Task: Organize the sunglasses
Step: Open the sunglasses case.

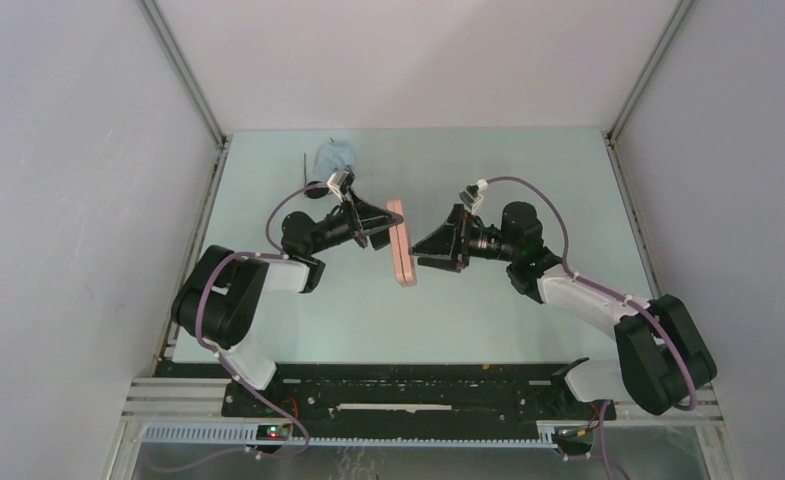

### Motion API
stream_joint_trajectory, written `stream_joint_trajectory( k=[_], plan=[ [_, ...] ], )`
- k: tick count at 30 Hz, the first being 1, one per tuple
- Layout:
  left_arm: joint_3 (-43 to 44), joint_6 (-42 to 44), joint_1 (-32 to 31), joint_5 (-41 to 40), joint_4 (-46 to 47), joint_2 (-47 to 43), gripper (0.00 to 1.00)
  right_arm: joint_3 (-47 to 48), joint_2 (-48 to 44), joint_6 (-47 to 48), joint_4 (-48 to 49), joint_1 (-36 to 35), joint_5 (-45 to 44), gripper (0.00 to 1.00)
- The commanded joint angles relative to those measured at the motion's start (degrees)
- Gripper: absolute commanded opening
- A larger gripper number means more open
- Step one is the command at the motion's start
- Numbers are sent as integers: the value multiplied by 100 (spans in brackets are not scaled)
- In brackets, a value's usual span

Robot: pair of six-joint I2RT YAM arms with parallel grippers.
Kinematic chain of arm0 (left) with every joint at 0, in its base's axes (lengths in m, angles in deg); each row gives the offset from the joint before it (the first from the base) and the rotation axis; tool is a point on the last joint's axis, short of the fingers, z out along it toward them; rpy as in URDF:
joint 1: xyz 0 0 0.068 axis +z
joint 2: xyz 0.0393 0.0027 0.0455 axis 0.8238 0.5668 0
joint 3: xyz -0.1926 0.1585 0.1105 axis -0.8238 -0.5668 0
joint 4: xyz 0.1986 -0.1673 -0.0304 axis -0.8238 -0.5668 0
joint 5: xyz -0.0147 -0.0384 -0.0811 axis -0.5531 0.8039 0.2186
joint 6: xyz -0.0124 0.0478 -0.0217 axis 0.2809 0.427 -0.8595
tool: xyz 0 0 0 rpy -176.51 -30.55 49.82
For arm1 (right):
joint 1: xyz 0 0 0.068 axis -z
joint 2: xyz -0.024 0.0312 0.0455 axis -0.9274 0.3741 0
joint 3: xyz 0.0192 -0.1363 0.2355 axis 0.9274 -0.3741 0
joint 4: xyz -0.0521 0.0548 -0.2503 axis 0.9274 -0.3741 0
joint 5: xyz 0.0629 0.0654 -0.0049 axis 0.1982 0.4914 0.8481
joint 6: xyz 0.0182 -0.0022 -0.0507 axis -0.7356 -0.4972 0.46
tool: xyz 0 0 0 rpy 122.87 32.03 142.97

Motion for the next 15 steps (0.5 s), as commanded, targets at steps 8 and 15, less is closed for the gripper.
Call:
stream_joint_trajectory(
  k=[8, 15],
  plan=[
    [143, -119, 37, -172, 326, -84, 0, -159, 282, -888, 1610, -234, 257, 100],
    [129, -92, 45, -248, 204, -73, 0, -152, 398, -956, 1532, -404, 56, 99]
  ],
)
